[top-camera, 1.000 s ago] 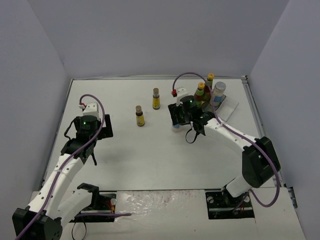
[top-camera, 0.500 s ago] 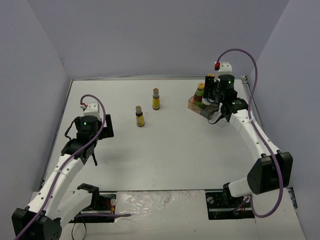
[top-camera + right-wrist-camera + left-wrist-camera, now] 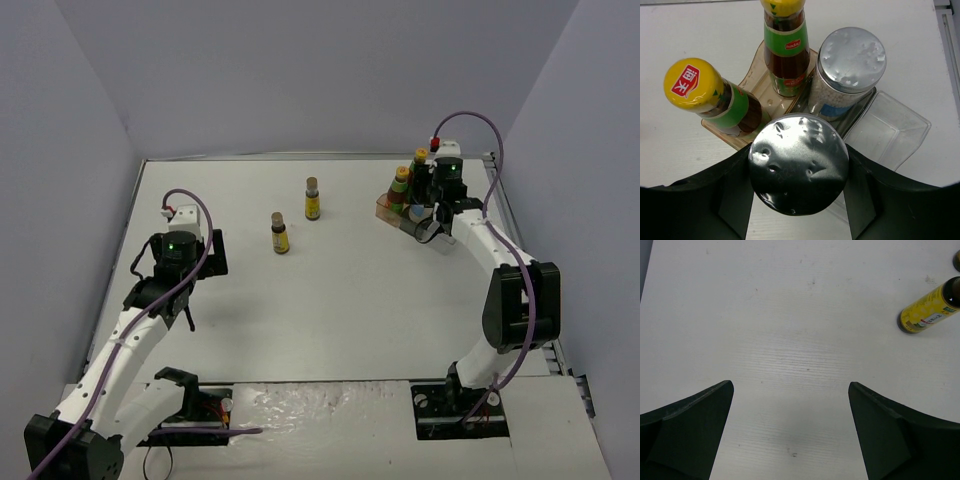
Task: Organize the condiment bottles
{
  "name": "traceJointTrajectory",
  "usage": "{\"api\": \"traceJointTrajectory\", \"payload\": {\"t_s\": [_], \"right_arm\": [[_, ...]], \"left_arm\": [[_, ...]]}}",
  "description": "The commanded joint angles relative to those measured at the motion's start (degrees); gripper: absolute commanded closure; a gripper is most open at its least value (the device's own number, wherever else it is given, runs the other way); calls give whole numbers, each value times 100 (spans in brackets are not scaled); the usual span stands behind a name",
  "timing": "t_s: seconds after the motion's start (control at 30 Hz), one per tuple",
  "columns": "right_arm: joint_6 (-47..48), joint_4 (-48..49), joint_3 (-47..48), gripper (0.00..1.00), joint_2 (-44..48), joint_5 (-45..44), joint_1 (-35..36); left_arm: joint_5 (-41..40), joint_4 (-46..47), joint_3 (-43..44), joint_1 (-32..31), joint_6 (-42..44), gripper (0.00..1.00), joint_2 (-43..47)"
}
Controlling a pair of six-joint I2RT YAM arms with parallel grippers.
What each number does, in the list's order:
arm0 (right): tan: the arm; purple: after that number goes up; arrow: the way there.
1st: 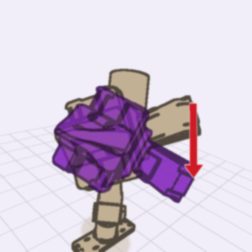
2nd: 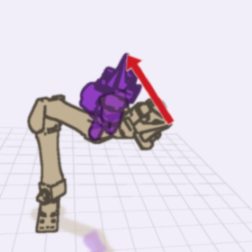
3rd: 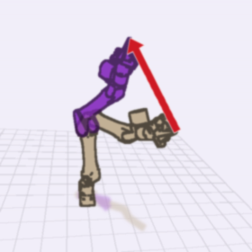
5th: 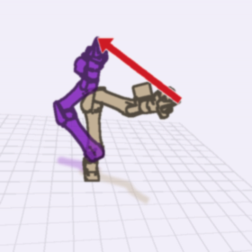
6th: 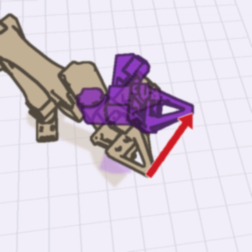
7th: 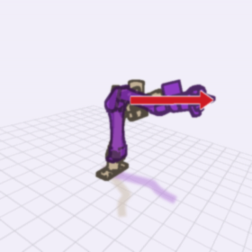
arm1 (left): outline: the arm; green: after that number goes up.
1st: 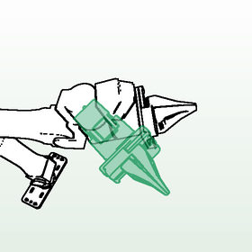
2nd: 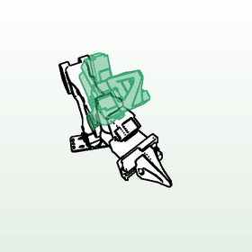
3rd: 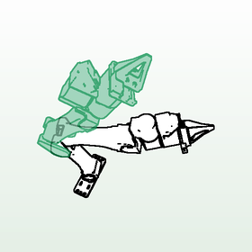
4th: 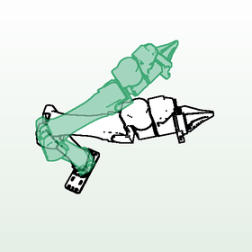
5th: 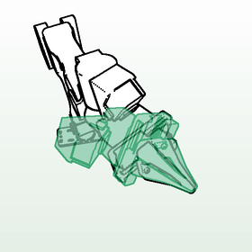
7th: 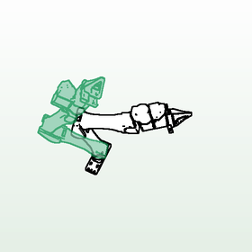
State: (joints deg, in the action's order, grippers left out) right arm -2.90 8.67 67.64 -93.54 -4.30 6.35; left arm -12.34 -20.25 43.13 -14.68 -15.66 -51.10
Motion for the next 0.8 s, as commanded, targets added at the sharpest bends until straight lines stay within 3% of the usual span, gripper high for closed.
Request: {"api": "traceJointTrajectory", "payload": {"t_s": [0.0,0.13,0.23,0.47,0.53,0.77], "right_arm": [[52,1051,-71,100,-75,-42,-22],[1,1057,-177,98,-241,-19,-28],[-29,1064,-219,88,-311,-13,-28],[-32,851,-155,28,-186,31,-16],[-16,771,-109,15,-65,35,-11],[179,219,170,3,624,223,230]], "left_arm": [[-32,355,151,-35,61,3,-22],[-32,346,152,-35,55,3,-49],[-23,355,160,-35,61,3,-60],[-44,346,160,-35,64,3,-58],[-49,346,160,-35,55,3,-58],[-49,324,160,-31,59,3,-58]]}}
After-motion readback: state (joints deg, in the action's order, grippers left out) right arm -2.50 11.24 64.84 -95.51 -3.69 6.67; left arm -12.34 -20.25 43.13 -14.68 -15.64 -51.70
